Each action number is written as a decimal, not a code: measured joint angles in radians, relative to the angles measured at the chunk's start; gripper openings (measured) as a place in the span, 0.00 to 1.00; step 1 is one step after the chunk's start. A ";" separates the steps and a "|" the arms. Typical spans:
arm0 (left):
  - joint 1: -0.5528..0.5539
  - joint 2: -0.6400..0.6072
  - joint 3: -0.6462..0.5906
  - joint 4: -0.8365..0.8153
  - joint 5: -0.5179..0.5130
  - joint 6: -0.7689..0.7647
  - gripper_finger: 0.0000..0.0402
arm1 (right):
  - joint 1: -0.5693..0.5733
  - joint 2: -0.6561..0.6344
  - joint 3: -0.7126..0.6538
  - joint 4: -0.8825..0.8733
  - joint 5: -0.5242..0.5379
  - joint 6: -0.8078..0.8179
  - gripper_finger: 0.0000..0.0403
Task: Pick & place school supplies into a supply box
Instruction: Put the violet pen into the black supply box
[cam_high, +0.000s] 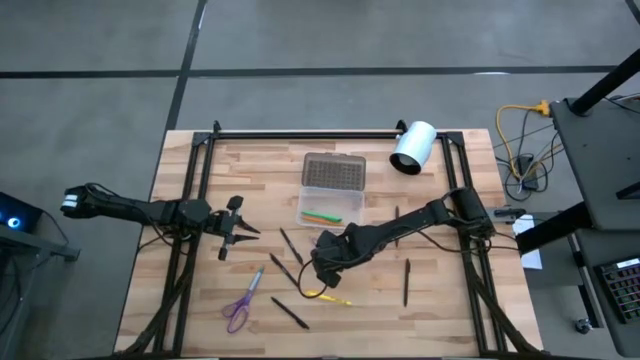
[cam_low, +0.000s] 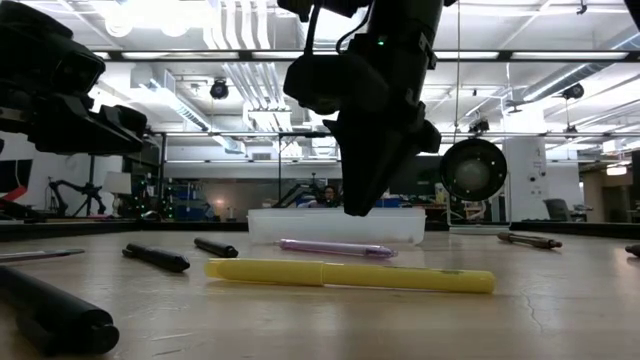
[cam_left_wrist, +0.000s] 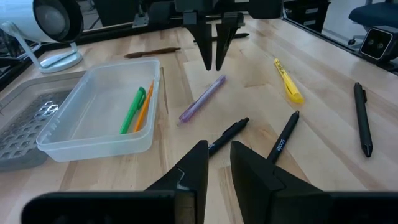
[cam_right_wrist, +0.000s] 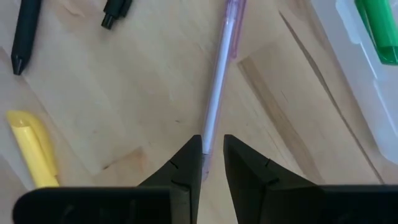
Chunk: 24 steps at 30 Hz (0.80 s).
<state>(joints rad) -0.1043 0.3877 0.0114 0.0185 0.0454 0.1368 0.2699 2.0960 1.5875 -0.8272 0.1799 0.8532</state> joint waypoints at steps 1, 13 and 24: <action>0.000 0.000 0.000 0.000 0.000 0.000 0.13 | 0.000 0.000 0.000 0.000 0.000 0.000 0.14; 0.000 0.000 0.000 0.000 0.000 0.000 0.13 | 0.000 0.000 -0.024 -0.002 -0.010 0.001 0.15; 0.000 0.000 0.000 0.000 0.000 0.000 0.13 | 0.000 0.001 -0.039 0.014 -0.035 0.004 0.14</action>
<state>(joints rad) -0.1041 0.3875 0.0113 0.0185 0.0453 0.1368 0.2699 2.0967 1.5489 -0.8136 0.1448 0.8570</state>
